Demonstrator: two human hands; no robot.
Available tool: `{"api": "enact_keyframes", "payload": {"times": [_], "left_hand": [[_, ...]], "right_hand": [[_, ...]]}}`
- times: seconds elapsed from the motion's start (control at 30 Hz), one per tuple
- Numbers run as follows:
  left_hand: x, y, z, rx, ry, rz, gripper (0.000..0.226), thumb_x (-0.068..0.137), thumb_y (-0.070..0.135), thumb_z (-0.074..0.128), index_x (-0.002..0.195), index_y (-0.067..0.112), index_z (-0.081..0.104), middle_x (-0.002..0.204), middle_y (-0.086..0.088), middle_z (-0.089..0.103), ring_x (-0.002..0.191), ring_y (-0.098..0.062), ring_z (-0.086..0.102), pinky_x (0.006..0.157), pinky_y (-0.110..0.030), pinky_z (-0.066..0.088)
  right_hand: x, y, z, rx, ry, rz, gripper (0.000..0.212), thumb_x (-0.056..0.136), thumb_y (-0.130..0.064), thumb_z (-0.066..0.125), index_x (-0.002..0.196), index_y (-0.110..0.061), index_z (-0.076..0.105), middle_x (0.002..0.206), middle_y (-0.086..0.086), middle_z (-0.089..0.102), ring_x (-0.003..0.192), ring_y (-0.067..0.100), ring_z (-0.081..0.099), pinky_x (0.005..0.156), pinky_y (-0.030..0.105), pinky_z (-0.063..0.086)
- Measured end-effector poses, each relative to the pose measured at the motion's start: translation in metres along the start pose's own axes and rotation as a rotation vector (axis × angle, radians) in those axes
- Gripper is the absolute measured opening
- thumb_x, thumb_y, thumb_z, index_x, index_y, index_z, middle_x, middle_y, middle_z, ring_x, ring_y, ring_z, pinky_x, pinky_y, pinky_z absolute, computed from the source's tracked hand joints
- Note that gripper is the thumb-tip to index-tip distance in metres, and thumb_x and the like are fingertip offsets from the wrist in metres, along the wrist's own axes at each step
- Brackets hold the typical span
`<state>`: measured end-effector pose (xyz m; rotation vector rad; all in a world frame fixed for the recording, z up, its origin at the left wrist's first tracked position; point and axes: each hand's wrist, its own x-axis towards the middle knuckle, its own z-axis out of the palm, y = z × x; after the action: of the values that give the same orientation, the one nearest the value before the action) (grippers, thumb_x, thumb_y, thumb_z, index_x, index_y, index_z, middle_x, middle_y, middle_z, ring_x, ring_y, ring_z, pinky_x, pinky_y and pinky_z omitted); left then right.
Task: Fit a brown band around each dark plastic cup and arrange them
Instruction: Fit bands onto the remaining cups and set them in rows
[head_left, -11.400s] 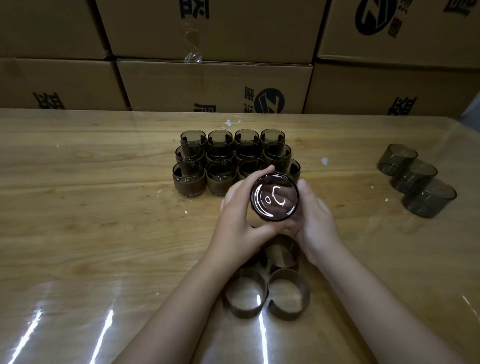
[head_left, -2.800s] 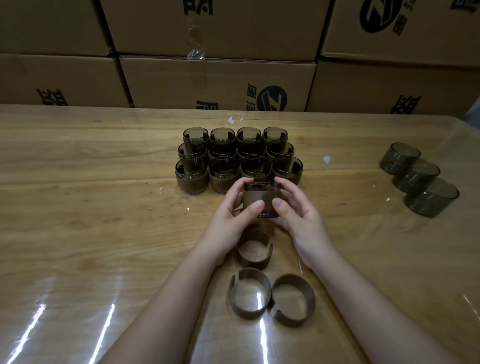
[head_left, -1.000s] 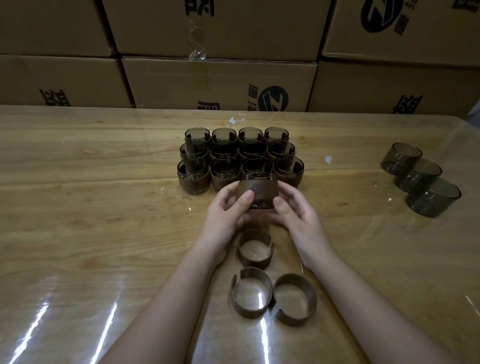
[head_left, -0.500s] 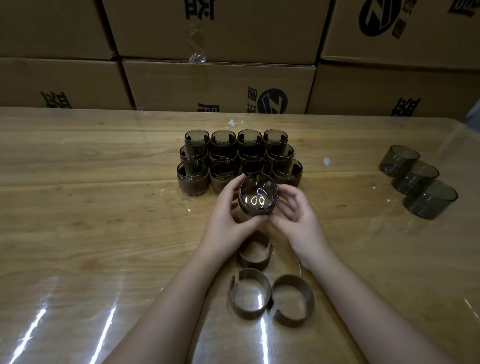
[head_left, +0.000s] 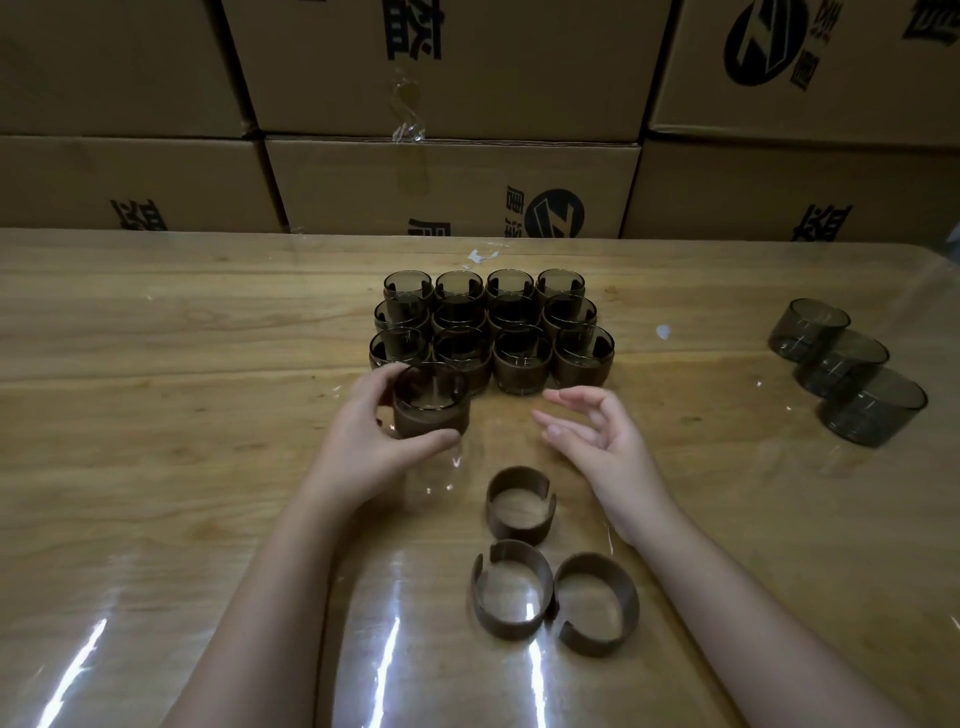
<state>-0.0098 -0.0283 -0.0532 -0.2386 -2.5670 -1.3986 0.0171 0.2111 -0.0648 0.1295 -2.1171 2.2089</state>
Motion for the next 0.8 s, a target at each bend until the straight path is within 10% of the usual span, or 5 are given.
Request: {"api": "enact_keyframes", "payload": {"times": [0.8], "left_hand": [[0.007, -0.022, -0.004, 0.084, 0.082, -0.086, 0.079, 0.074, 0.019, 0.081, 0.142, 0.017, 0.041, 0.122, 0.006, 0.036, 0.109, -0.009, 0.042, 0.097, -0.024, 0.035]], "right_hand": [[-0.001, -0.005, 0.001, 0.025, 0.016, 0.066, 0.033, 0.09, 0.003, 0.059, 0.114, -0.019, 0.054, 0.121, 0.001, 0.062, 0.102, 0.013, 0.069, 0.09, 0.033, 0.056]]}}
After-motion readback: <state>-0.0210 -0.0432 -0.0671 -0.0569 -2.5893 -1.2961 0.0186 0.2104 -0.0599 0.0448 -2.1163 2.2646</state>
